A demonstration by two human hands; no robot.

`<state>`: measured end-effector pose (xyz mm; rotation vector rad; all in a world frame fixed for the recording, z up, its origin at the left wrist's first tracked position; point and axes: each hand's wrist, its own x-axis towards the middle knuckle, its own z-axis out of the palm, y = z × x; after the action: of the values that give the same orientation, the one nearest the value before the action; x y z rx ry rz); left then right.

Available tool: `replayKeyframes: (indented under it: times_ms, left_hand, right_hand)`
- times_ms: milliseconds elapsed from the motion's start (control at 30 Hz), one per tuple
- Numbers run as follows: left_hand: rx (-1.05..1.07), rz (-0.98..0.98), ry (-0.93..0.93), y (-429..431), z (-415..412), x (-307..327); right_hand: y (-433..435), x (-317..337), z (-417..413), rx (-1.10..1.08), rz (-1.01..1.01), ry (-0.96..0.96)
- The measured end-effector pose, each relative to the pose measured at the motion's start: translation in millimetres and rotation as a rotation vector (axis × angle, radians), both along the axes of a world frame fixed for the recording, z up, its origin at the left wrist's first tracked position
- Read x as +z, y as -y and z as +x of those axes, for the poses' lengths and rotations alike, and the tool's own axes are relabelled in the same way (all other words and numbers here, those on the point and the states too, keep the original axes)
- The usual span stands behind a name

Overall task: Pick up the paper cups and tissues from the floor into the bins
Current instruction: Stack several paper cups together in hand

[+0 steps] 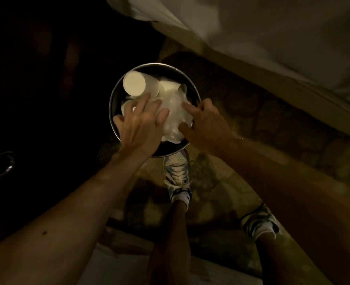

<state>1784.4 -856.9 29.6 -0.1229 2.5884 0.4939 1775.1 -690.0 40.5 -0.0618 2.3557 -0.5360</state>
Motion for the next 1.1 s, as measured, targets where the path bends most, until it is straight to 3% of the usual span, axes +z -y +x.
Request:
replayKeyframes:
  times_ms: [100, 267, 367, 533, 700, 800, 933, 1100]
  left_hand:
    - [-0.069, -0.025, 0.114, 8.7, 0.7, 22.8]
    - [-0.197, -0.008, 0.057, 26.4, -15.4, 113.0]
    - [-0.33, -0.112, 0.107, 19.3, -25.4, 208.1]
    - [-0.563, 0.027, 0.001, -34.8, -48.5, 405.4]
    - [-0.781, 0.24, -0.249, -134.4, -49.4, 600.0]
    - [-0.918, 0.373, -0.345, -209.4, -21.8, 685.9]
    - [-1.131, 0.469, -0.381, -332.1, 29.1, 753.0]
    - [-1.42, 0.59, -0.337, -488.6, 123.7, 791.8]
  right_hand:
    - [-12.9, 25.2, 18.1, -0.02, -0.043, 0.04]
    - [-26.8, 130.8, 28.4, -0.111, -0.176, 0.046]
    - [-42.1, 234.6, 41.8, -0.148, -0.188, 0.031]
    - [-110.4, 414.8, 75.9, -0.286, -0.256, -0.19]
    - [-189.6, 556.5, 135.6, -0.559, -0.319, -0.512]
    - [-237.4, 615.3, 187.3, -0.688, -0.294, -0.659]
    - [-311.6, 664.7, 260.5, -0.947, -0.216, -0.873]
    - [-397.4, 688.3, 365.0, -1.232, -0.195, -0.964]
